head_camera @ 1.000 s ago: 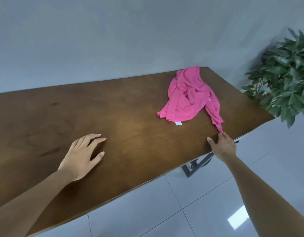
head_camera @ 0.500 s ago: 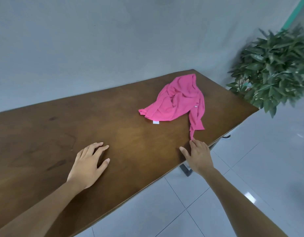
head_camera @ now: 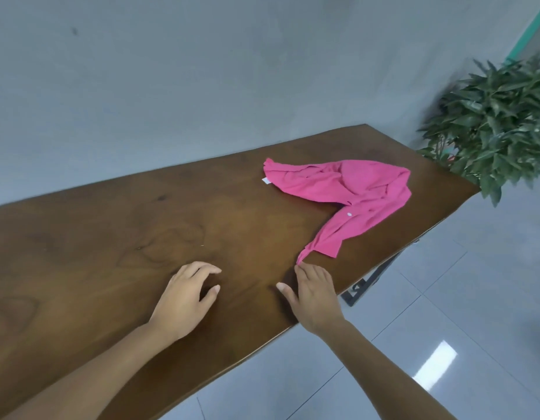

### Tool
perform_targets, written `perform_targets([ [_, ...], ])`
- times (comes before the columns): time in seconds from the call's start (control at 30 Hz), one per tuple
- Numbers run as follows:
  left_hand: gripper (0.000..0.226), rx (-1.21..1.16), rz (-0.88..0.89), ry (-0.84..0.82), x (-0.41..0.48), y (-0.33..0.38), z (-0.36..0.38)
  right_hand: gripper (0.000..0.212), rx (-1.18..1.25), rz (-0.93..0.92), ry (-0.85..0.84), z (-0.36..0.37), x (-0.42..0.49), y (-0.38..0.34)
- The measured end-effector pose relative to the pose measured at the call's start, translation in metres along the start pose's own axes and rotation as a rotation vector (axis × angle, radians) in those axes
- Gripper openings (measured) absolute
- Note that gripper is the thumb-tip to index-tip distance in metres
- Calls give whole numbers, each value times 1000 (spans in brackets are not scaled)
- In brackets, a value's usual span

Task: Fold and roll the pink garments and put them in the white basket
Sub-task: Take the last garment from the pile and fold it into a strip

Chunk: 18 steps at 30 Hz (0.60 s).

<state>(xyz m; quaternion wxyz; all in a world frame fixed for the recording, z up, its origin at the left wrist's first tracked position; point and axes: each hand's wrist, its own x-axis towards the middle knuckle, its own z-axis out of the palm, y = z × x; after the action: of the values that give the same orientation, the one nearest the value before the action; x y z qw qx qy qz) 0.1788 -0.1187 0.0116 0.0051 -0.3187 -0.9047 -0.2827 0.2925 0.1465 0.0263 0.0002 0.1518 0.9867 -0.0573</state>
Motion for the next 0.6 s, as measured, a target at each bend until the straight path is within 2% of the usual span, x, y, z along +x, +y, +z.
perform_targets([
  [0.3,26,-22,-59,68,-20,-35,-57,114,82,-149,-6,20,-35,-114],
  [0.43,21,-33,-85,107,-18,-41,-70,96,109,-205,-26,17,-38,-120],
  [0.53,20,-23,-83,99,-13,-36,-71,92,140,-228,-23,6,-38,-104],
  [0.6,19,-25,-76,91,-7,-25,-66,75,143,-241,24,1,-38,-84],
])
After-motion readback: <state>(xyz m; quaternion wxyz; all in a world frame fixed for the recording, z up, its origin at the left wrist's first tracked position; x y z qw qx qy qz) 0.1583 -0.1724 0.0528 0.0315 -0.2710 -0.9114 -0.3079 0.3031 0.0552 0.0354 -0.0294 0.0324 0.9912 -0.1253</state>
